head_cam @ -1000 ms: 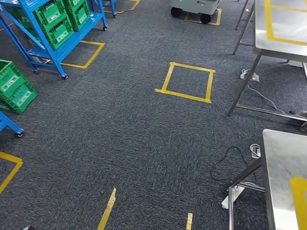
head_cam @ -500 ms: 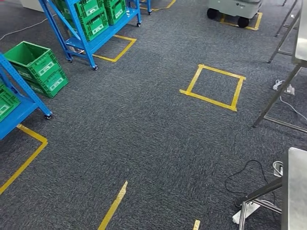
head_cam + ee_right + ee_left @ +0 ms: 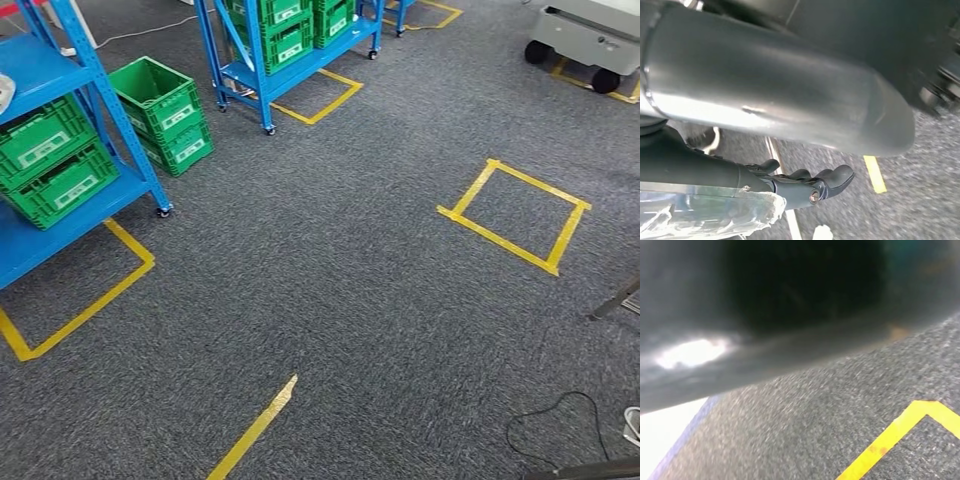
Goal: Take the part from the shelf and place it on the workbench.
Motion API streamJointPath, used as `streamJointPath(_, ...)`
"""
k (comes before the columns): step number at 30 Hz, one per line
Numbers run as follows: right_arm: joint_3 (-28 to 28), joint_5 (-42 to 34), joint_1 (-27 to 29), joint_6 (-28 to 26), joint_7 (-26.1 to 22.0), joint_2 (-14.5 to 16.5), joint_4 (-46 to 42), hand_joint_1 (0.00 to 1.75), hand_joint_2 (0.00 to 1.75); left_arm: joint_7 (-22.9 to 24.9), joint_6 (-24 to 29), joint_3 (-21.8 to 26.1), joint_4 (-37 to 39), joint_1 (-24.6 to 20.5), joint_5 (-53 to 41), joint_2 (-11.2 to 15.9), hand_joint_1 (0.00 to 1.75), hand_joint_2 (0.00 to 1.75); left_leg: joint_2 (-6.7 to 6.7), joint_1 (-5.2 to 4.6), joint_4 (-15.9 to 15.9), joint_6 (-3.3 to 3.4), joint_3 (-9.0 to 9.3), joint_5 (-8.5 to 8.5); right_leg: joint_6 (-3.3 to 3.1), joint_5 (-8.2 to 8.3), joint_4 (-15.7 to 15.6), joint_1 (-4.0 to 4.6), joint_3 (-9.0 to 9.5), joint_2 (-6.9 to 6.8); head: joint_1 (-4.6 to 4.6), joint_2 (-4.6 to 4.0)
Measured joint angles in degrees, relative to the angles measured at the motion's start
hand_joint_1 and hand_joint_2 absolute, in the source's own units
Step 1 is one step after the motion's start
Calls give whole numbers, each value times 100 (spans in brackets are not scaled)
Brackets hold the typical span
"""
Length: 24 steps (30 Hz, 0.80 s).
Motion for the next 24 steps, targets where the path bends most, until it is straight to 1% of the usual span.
streamJointPath(1,-6,0,-3,-24,9,-1,1,0,0,31,3,0,5,-11,4,-22,0,0,-69,-5,11,-30,-12,0,-7,96,-278,-17,130,109,2,0)
streamJointPath(2,-15,0,-7,-47,25,-2,1,0,0,54,6,1,11,-16,15,-41,0,0,-128,-6,20,-68,-34,5,-18,118,-422,-25,200,186,5,0)
streamJointPath(3,-26,-1,-10,-66,45,-3,2,0,0,69,8,2,16,-15,33,-62,0,0,-187,-2,25,-107,-59,17,-37,97,-454,-21,222,190,6,0)
streamJointPath(4,-36,-2,-12,-79,68,-3,2,0,0,76,10,4,20,-7,60,-80,0,0,-240,12,22,-143,-80,28,-65,104,-458,-17,232,136,6,0)
streamJointPath(5,-43,-3,-12,-87,87,-4,2,0,0,74,13,7,26,5,91,-104,0,0,-189,16,43,-175,-100,11,-100,115,-472,-17,239,74,4,0)
streamJointPath(6,-49,-4,-10,-95,98,-5,2,0,0,68,18,8,30,8,121,-126,0,0,-76,14,130,-201,-144,-54,-138,125,-490,-20,248,8,-11,0)
streamJointPath(7,-53,-5,-8,-101,104,-7,2,0,0,57,21,9,34,0,147,-149,0,0,76,8,323,-222,-237,-179,-173,132,-508,-24,257,-70,-27,0)
streamJointPath(8,-57,-7,-5,-106,110,-8,2,0,0,42,19,9,40,-15,166,-176,0,0,250,6,633,-239,-383,-354,-199,131,-516,-17,262,-154,-43,0)
streamJointPath(9,-63,-10,1,-107,123,-9,2,0,0,26,12,9,46,-31,178,-195,0,0,342,11,1031,-253,-579,-545,-219,122,-517,-7,262,-244,-55,0)
streamJointPath(10,-69,-13,5,-105,138,-11,3,0,0,4,-2,9,53,-40,187,-215,0,0,385,18,1401,-264,-761,-688,-231,113,-515,4,262,-336,-56,0)
streamJointPath(11,-75,-15,7,-104,154,-13,3,0,0,-17,-11,9,58,-38,200,-234,0,0,405,24,1636,-271,-875,-739,-239,104,-514,12,264,-423,-55,0)
streamJointPath(12,-79,-15,5,-103,166,-15,4,0,0,-38,-7,10,61,-30,217,-258,0,0,418,27,1669,-270,-887,-680,-241,94,-513,19,271,-501,-56,0)
streamJointPath(13,-80,-12,0,-103,169,-15,4,0,0,-61,16,10,63,-20,236,-287,0,0,442,25,1468,-259,-777,-518,-238,81,-512,24,286,-570,-56,0)
streamJointPath(14,-80,-9,-4,-104,170,-15,4,0,0,-86,55,11,63,-15,256,-319,0,0,496,17,1130,-238,-594,-316,-229,68,-512,28,306,-630,-57,0)
streamJointPath(15,-80,-7,-8,-106,171,-14,4,0,0,-106,90,11,63,-14,267,-343,0,0,547,10,824,-218,-427,-150,-221,57,-512,31,324,-673,-58,0)
streamJointPath(16,-80,-5,-9,-107,170,-14,4,0,0,-123,115,11,63,-16,273,-359,0,0,594,3,601,-202,-305,-42,-215,49,-512,33,338,-700,-59,0)
streamJointPath(17,-80,-4,-10,-107,170,-14,4,0,0,-131,126,11,63,-18,276,-365,0,0,625,-1,500,-192,-249,2,-211,45,-512,34,345,-712,-60,0)
streamJointPath(18,-80,-4,-10,-107,170,-14,4,0,0,-132,127,11,63,-18,276,-365,0,0,628,-1,492,-191,-245,4,-211,45,-512,34,346,-713,-60,0)
streamJointPath(19,-80,-4,-10,-108,170,-14,4,0,0,-137,133,11,63,-21,278,-371,0,0,707,-13,412,-179,-202,12,-205,40,-512,37,350,-725,-59,0)
streamJointPath(20,-80,-9,-10,-114,170,-15,4,0,0,-148,145,11,65,-36,274,-393,0,0,788,-34,308,-154,-152,4,-186,25,-507,50,349,-756,-61,0)
streamJointPath(21,-105,-52,-16,-124,166,-15,2,0,0,-160,158,10,70,-35,222,-445,0,0,804,-44,186,-102,-99,8,-136,-12,-496,55,360,-795,-60,0)
streamJointPath(22,-138,-103,-20,-136,157,-16,1,0,0,-173,174,9,75,-34,168,-500,0,0,806,-50,71,-45,-51,10,-82,-81,-437,58,352,-750,-46,0)
streamJointPath(23,-178,-158,-23,-146,149,-16,-1,0,0,-181,184,7,81,-36,108,-553,0,0,711,-44,29,7,-44,9,-31,-203,-277,54,291,-653,-29,0)
streamJointPath(24,-222,-208,-22,-150,140,-19,-3,0,0,-184,188,5,85,-29,48,-596,0,0,599,-30,11,52,-45,23,10,-366,-5,39,181,-519,-10,0)
